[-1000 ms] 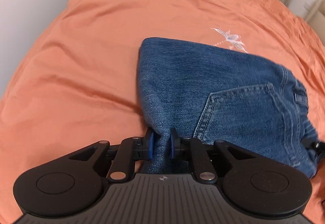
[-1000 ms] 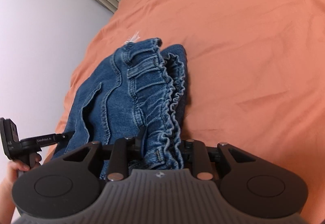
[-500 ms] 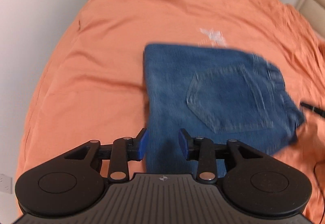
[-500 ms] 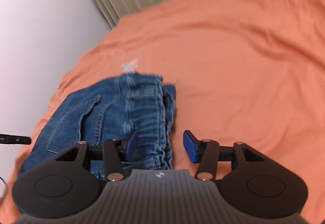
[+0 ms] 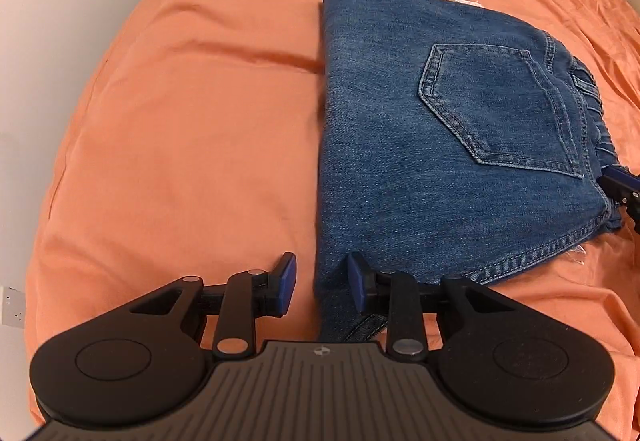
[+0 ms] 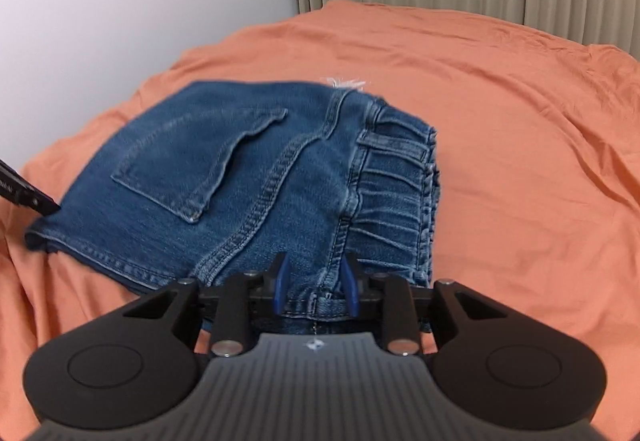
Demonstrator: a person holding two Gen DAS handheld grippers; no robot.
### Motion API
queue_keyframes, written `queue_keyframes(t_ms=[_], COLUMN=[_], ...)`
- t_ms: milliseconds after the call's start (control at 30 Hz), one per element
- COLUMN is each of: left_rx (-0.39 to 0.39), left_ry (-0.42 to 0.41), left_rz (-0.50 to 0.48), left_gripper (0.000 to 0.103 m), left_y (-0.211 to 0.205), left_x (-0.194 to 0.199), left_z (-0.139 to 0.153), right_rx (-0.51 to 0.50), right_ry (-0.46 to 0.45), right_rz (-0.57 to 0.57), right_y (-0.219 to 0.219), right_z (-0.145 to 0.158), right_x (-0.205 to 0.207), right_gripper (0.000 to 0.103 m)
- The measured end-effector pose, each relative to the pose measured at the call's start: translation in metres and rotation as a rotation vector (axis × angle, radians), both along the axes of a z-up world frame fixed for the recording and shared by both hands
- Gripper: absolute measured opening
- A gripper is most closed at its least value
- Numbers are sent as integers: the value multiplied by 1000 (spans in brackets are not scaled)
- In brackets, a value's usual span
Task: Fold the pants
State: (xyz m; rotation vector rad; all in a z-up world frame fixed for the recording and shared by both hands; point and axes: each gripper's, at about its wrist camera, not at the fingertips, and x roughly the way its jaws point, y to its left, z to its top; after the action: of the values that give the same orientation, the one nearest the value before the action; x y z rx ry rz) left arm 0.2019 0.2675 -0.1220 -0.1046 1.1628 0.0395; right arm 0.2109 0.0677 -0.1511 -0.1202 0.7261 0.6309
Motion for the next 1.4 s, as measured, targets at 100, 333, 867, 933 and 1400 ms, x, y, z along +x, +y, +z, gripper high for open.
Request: queue_keyframes(t_ms=[100,333,867,933,1400], left_rx=[32,50,116,128,162], left_ry=[-20,-199,-606,-634,-444], left_rz=[0,20,69,92,151], left_gripper=[36,36,74,76,81], left_y=[-5,-23,-146,-156,-189], left_x=[-2,-25,-81,-94,-123], left_z=[10,74,188,187,129], right_rx=[-11,48,189,195,102], right_ry=[-3,-16,-381,-420,-303], right_rz=[0,-24,-117,-150,-189], right_y=[4,-4,-52,-60,-75], right_z=[4,38,176,183,161], right_x=[3,-1,-88,-101,-153], right_gripper=[26,54,80,80,80])
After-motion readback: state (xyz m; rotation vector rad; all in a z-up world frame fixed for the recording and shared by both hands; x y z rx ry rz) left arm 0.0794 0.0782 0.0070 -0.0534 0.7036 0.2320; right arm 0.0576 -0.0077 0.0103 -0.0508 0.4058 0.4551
